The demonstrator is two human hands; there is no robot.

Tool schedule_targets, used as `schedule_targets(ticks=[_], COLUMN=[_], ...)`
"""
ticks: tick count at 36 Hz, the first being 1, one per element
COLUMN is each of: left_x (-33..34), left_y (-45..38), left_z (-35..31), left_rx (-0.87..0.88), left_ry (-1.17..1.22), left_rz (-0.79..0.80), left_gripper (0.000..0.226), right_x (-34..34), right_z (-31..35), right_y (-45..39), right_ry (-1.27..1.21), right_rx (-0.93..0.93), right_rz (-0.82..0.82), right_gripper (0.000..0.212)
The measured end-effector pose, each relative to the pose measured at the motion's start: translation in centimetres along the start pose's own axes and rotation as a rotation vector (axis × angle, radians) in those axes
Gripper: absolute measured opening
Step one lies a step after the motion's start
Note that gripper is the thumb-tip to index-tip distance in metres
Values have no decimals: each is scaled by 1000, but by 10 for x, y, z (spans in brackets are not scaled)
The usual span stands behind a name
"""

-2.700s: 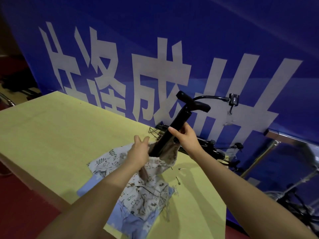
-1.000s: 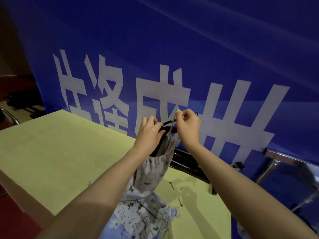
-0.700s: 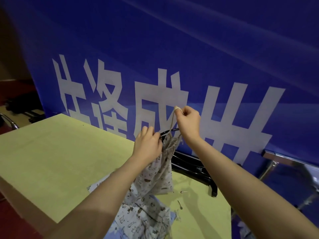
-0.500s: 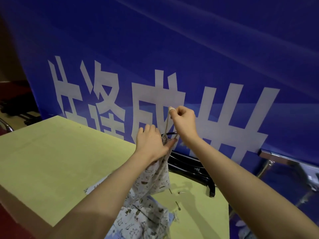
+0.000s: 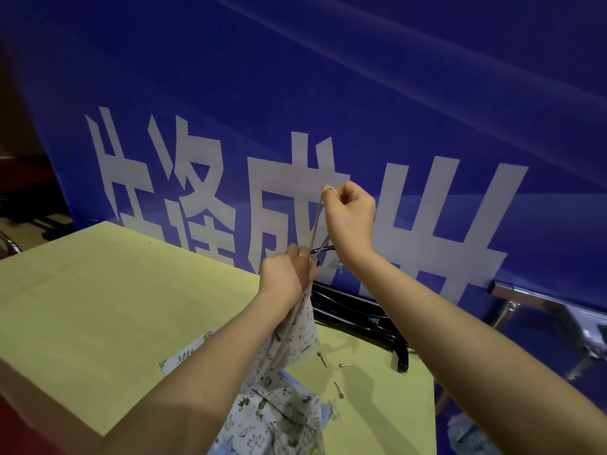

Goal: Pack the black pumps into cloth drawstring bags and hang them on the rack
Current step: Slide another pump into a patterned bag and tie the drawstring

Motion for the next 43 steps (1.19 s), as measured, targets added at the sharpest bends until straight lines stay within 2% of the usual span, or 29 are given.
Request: schedule_targets(ticks=[5, 10, 14, 23, 32, 38, 43], left_x=[4, 6, -4, -54, -125, -140, -122], left_y=[1, 8, 11, 13, 35, 67, 96], left_z=[5, 0, -3, -25, -125, -213, -270], left_rx=[-35, -57, 1, 34, 16, -14, -46], left_ry=[-23, -34, -90, -104, -11, 76, 111], left_rz=[18, 62, 22, -61, -41, 30, 72], left_gripper=[41, 41, 34, 34, 45, 44, 69], right_x=[0, -7, -22, -64, -179, -272, -322], right_z=[9, 7, 9, 43, 98, 107, 84], right_y=[1, 4, 7, 3, -7, 5, 19], right_ry=[16, -2, -37, -155, -159, -110, -31], right_rx=[-46, -17, -3, -37, -137, -141, -72], right_rz=[2, -16, -31, -82, -140, -142, -107], right_gripper=[37, 32, 30, 31, 37, 34, 34])
Point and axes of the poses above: each hand's wrist, its own y-axis away from the middle knuckle, its own x-axis out of the palm, z = x × y, the point moved 10 cm from there along -y, towards the middle knuckle, and after that the axes turned 6 degrees about -y, right-handed, at the moved point
